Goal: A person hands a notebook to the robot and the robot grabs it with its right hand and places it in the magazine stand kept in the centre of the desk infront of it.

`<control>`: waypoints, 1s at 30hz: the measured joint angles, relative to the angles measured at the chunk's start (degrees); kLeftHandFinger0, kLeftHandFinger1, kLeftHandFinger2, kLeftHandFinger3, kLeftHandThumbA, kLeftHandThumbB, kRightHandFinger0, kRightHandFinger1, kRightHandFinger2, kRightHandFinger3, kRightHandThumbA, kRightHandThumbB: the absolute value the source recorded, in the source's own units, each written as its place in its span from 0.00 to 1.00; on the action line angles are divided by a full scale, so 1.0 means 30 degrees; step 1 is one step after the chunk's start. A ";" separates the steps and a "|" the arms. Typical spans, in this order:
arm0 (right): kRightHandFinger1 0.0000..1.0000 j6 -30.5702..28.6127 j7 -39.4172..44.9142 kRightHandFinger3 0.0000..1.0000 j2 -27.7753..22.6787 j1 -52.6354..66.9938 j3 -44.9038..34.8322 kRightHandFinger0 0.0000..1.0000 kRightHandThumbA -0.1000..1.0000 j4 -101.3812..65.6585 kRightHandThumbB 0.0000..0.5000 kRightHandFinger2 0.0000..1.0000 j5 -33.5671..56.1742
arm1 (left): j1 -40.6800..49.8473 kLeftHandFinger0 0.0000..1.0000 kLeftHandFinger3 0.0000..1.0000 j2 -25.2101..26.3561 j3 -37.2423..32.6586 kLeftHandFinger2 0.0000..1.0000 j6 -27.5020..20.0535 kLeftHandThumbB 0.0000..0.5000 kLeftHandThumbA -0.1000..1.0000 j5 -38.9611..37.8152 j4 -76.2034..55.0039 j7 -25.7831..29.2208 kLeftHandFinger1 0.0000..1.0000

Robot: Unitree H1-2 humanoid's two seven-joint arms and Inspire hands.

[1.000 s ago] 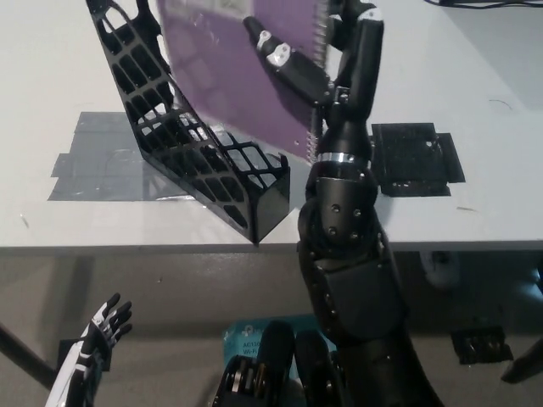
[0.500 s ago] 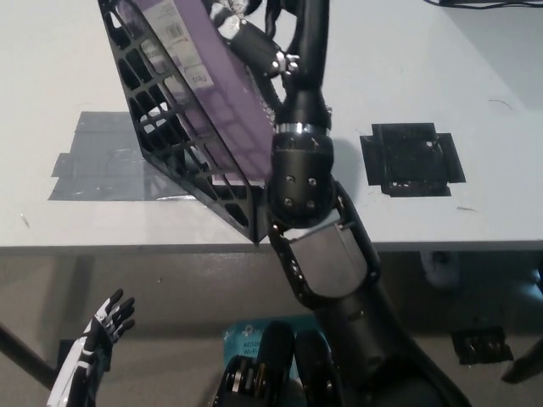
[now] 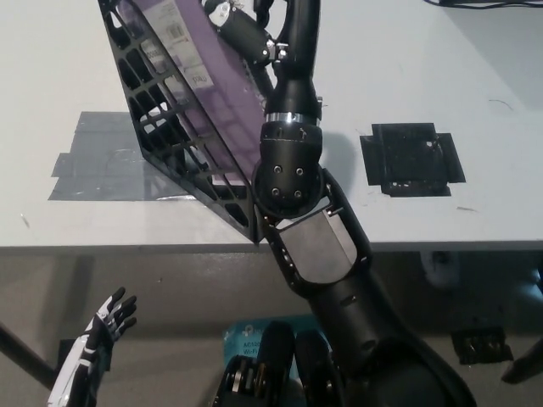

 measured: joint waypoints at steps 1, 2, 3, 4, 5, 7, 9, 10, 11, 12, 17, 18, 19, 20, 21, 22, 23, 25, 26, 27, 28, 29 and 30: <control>0.23 0.0000 0.0006 0.45 -0.0061 -0.0010 0.0002 0.21 0.92 0.0090 0.32 0.37 0.0000 | -0.0025 1.00 1.00 0.0008 -0.0001 1.00 0.0000 1.00 1.00 0.0003 0.0000 0.0001 1.00; 0.43 0.0000 0.0013 0.70 -0.0128 -0.0012 0.0006 0.37 0.94 0.0157 0.40 0.58 0.0000 | -0.0044 1.00 1.00 0.0016 -0.0001 1.00 0.0000 1.00 1.00 0.0006 0.0000 0.0001 1.00; 0.71 0.0005 0.0033 0.98 -0.0211 -0.0013 0.0025 0.60 0.96 0.0204 0.57 0.88 -0.0005 | -0.0059 1.00 1.00 0.0025 -0.0004 1.00 0.0000 1.00 1.00 0.0007 0.0000 0.0000 1.00; 0.89 0.0016 0.0075 1.00 -0.0291 -0.0012 0.0070 0.75 0.93 0.0230 0.64 1.00 -0.0012 | -0.0073 1.00 1.00 0.0038 -0.0012 1.00 0.0000 1.00 1.00 0.0007 0.0000 -0.0001 1.00; 0.96 0.0064 0.0175 1.00 -0.0445 -0.0012 0.0181 0.80 0.92 0.0225 0.65 1.00 -0.0023 | -0.0089 1.00 1.00 0.0059 -0.0021 1.00 0.0000 1.00 1.00 0.0006 0.0003 -0.0003 1.00; 1.00 0.0653 0.0785 1.00 -0.1008 0.0080 0.0809 1.00 0.99 -0.0379 0.76 1.00 -0.0244 | -0.0131 1.00 1.00 0.0116 -0.0038 1.00 0.0000 1.00 1.00 0.0008 0.0004 -0.0001 1.00; 1.00 0.1262 0.1271 1.00 -0.1362 0.0190 0.1322 1.00 1.00 -0.0954 0.83 1.00 -0.0532 | -0.0162 1.00 1.00 0.0121 -0.0037 1.00 0.0000 1.00 1.00 0.0004 0.0005 -0.0004 1.00; 1.00 0.1659 0.1583 1.00 -0.1569 0.0236 0.1642 1.00 1.00 -0.1284 0.90 1.00 -0.0711 | -0.0175 1.00 1.00 0.0121 -0.0040 1.00 0.0000 1.00 1.00 0.0000 0.0005 -0.0003 1.00; 1.00 0.1891 0.1794 1.00 -0.1714 0.0277 0.1867 1.00 1.00 -0.1505 0.95 1.00 -0.0805 | -0.0187 1.00 1.00 0.0120 -0.0043 1.00 0.0000 1.00 1.00 0.0000 0.0006 -0.0003 1.00; 1.00 0.2497 0.2308 1.00 -0.1910 0.0333 0.2214 1.00 1.00 -0.2040 0.94 1.00 -0.1040 | -0.0209 1.00 1.00 0.0123 -0.0054 1.00 0.0000 1.00 1.00 0.0001 0.0007 -0.0002 1.00; 1.00 0.4014 0.3618 1.00 -0.2199 0.0709 0.2970 1.00 1.00 -0.3684 0.96 1.00 -0.1376 | -0.0275 1.00 1.00 0.0154 -0.0111 1.00 0.0000 1.00 1.00 0.0017 0.0013 0.0000 1.00; 1.00 0.4190 0.3823 1.00 -0.2206 0.0787 0.3011 1.00 1.00 -0.3971 0.97 1.00 -0.1379 | -0.0276 1.00 1.00 0.0160 -0.0118 1.00 0.0000 1.00 1.00 0.0014 0.0012 -0.0001 1.00; 1.00 0.4383 0.4059 1.00 -0.2207 0.0880 0.3052 1.00 1.00 -0.4388 0.97 1.00 -0.1378 | -0.0275 1.00 1.00 0.0162 -0.0124 1.00 0.0000 1.00 1.00 0.0012 0.0013 -0.0001 1.00; 1.00 0.4519 0.4200 1.00 -0.2211 0.0920 0.3071 1.00 1.00 -0.4668 0.97 1.00 -0.1377 | -0.0276 1.00 1.00 0.0161 -0.0125 1.00 0.0000 1.00 1.00 0.0009 0.0013 -0.0001 1.00; 1.00 0.4748 0.4435 1.00 -0.2217 0.1000 0.3091 1.00 1.00 -0.5286 0.95 1.00 -0.1377 | -0.0280 1.00 1.00 0.0157 -0.0125 1.00 0.0000 1.00 1.00 0.0006 0.0013 -0.0001 1.00; 1.00 0.5009 0.4676 1.00 -0.2215 0.1024 0.3116 1.00 1.00 -0.6065 0.94 1.00 -0.1378 | -0.0288 1.00 1.00 0.0158 -0.0124 1.00 0.0000 1.00 1.00 0.0003 0.0017 -0.0002 1.00; 1.00 0.5115 0.4773 1.00 -0.2226 0.1017 0.3114 1.00 1.00 -0.6340 0.96 1.00 -0.1380 | -0.0296 1.00 1.00 0.0158 -0.0123 1.00 0.0000 1.00 1.00 0.0003 0.0018 -0.0002 1.00; 1.00 0.5489 0.5077 1.00 -0.2253 0.1031 0.3104 1.00 1.00 -0.7475 0.95 1.00 -0.1384 | -0.0355 1.00 1.00 0.0159 -0.0117 1.00 0.0000 1.00 1.00 0.0020 0.0031 0.0002 1.00; 1.00 0.5827 0.5283 1.00 -0.2265 0.1032 0.3099 1.00 1.00 -0.8378 0.92 1.00 -0.1421 | -0.0403 1.00 1.00 0.0161 -0.0113 1.00 0.0000 1.00 1.00 0.0027 0.0039 0.0002 1.00; 1.00 0.6009 0.5381 1.00 -0.2277 0.1036 0.3098 1.00 1.00 -0.8877 0.92 1.00 -0.1450 | -0.0430 1.00 1.00 0.0161 -0.0110 1.00 0.0000 1.00 1.00 0.0028 0.0041 0.0003 1.00; 1.00 0.6225 0.5508 1.00 -0.2294 0.1037 0.3097 1.00 1.00 -0.9462 0.92 1.00 -0.1504 | -0.0464 1.00 1.00 0.0160 -0.0109 1.00 0.0000 1.00 1.00 0.0034 0.0042 0.0003 1.00; 1.00 0.6590 0.5732 1.00 -0.2325 0.1037 0.3096 1.00 1.00 -1.0442 0.92 1.00 -0.1607 | -0.0524 1.00 1.00 0.0161 -0.0110 1.00 0.0000 1.00 1.00 0.0039 0.0042 0.0003 1.00; 1.00 0.6750 0.5828 1.00 -0.2341 0.1039 0.3093 1.00 1.00 -1.0806 0.89 1.00 -0.1644 | -0.0546 1.00 1.00 0.0165 -0.0110 1.00 0.0000 1.00 1.00 0.0049 0.0042 0.0003 1.00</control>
